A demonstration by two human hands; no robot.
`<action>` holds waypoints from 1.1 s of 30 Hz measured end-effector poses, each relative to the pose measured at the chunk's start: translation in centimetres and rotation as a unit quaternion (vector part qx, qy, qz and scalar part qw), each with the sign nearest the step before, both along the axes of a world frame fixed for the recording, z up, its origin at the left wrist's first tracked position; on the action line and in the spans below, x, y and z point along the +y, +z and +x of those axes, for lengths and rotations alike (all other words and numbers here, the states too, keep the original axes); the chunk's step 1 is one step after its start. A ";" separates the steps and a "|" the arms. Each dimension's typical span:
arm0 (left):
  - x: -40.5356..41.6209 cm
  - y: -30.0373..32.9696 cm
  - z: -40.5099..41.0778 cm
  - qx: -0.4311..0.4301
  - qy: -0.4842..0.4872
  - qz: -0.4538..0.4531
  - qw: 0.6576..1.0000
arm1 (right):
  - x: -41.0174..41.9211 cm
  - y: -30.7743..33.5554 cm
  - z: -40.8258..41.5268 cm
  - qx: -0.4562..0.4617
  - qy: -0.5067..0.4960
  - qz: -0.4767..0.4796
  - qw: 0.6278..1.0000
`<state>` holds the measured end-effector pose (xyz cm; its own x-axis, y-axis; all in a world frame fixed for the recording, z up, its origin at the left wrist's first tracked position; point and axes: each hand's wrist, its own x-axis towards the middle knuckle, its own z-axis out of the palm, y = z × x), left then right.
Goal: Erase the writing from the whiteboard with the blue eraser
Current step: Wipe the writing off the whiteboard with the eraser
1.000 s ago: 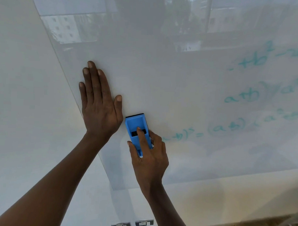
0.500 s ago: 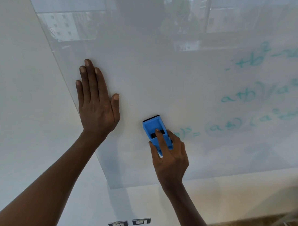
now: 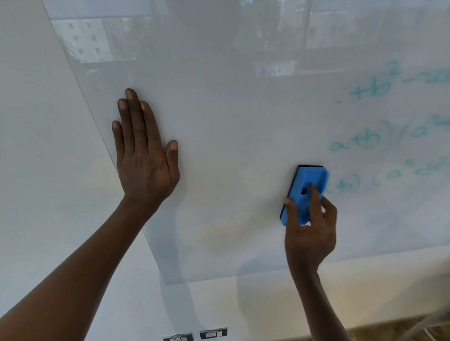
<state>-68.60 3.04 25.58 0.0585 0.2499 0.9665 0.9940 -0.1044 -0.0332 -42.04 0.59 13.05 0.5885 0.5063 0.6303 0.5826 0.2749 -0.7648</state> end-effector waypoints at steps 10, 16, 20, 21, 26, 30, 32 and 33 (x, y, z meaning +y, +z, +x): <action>0.2 -0.1 0.0 0.003 0.007 0.007 1.000 | 0.5 1.0 -3.0 0.243 -0.044 -0.028 0.969; 0.2 -0.2 0.0 0.004 0.002 0.005 1.000 | 0.0 3.6 -5.6 0.258 -0.026 -0.024 0.965; 0.1 -0.2 0.0 0.003 -0.001 0.000 1.000 | -0.3 6.6 -8.0 0.194 0.008 0.012 0.981; 0.1 -0.2 0.0 0.003 -0.002 -0.001 1.000 | -0.4 7.5 -8.6 0.174 0.015 0.021 0.984; 0.0 -0.1 0.2 -0.004 -0.005 -0.007 1.000 | -1.1 11.1 -11.3 -0.037 0.050 0.058 0.996; 0.0 -0.1 0.2 -0.012 -0.002 -0.019 1.000 | -1.1 11.8 -11.4 -0.200 0.068 0.059 0.976; -0.1 -0.1 0.4 -0.020 0.002 -0.022 1.000 | -1.0 11.7 -10.4 -0.254 0.071 0.063 0.963; 0.0 -0.1 0.6 -0.027 0.000 -0.022 0.999 | -0.9 11.6 -9.8 -0.276 0.070 0.065 0.956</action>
<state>-67.96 2.99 25.47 0.0073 0.2926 0.9562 0.9942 -0.1045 0.0244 -51.80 -0.32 24.69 0.0799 0.4518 0.8885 0.8381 0.4521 -0.3052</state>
